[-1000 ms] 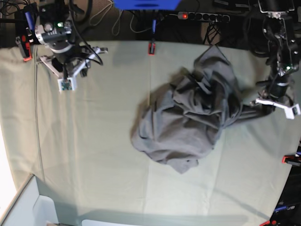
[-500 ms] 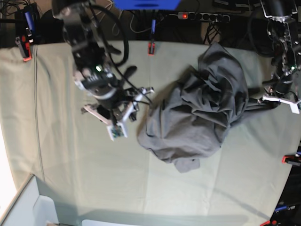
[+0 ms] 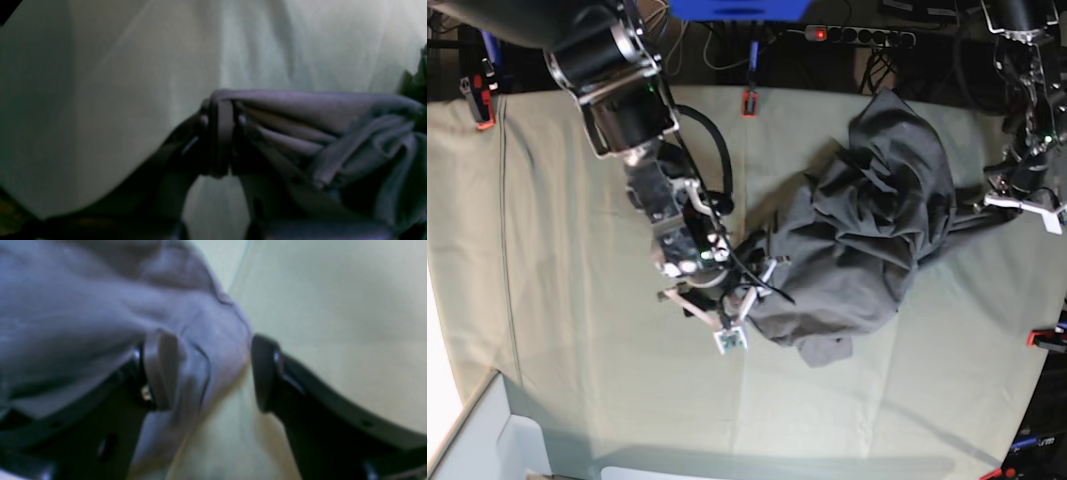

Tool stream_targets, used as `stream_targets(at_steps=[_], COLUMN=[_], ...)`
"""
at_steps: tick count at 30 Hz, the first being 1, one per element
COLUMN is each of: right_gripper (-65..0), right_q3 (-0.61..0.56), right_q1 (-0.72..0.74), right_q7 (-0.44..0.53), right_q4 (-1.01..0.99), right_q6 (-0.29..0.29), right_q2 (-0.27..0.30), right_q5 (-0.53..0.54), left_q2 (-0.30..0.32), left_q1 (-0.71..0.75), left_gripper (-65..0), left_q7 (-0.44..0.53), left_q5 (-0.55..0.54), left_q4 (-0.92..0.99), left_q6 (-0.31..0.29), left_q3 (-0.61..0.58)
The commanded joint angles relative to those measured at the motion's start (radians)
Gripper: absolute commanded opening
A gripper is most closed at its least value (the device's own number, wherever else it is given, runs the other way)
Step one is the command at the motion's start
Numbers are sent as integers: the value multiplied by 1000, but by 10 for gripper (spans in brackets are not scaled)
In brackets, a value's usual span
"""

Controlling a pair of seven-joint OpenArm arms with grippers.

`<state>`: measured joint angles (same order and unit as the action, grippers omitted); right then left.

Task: Layout the t-shirt on the table in an organized manner, then fold the t-shirt properly
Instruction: 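Reach the right gripper to the t-shirt edge and grasp it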

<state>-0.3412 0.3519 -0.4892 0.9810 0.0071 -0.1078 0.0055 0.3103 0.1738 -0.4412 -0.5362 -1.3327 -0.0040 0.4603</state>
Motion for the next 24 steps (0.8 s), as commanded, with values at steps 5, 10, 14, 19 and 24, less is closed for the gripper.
stream_targets(at_steps=[5, 10, 14, 19, 24], right_gripper=[-292, -336, -634, -650, -650], right_q3=[6, 6, 9, 189, 344], right_q1=[82, 89, 86, 29, -87], right_q7=[151, 174, 175, 171, 171], right_q4=[-182, -230, -227, -78, 258], right_q6=[-5, -3, -5, -5, -2], right_q2=[-5, 0, 18, 39, 49], right_q5=[-6, -8, -8, -8, -6], left_q2=[19, 19, 19, 19, 19], left_q1=[-9, -10, -16, -41, -78], left_gripper=[-648, -648, -648, -648, -648], left_q7=[25, 25, 25, 25, 25], left_q5=[-2, -2, -8, -11, -12], left_q4=[-15, -15, -15, -34, -63], left_q6=[-1, -1, -1, -1, -1], left_q3=[7, 8, 12, 13, 15])
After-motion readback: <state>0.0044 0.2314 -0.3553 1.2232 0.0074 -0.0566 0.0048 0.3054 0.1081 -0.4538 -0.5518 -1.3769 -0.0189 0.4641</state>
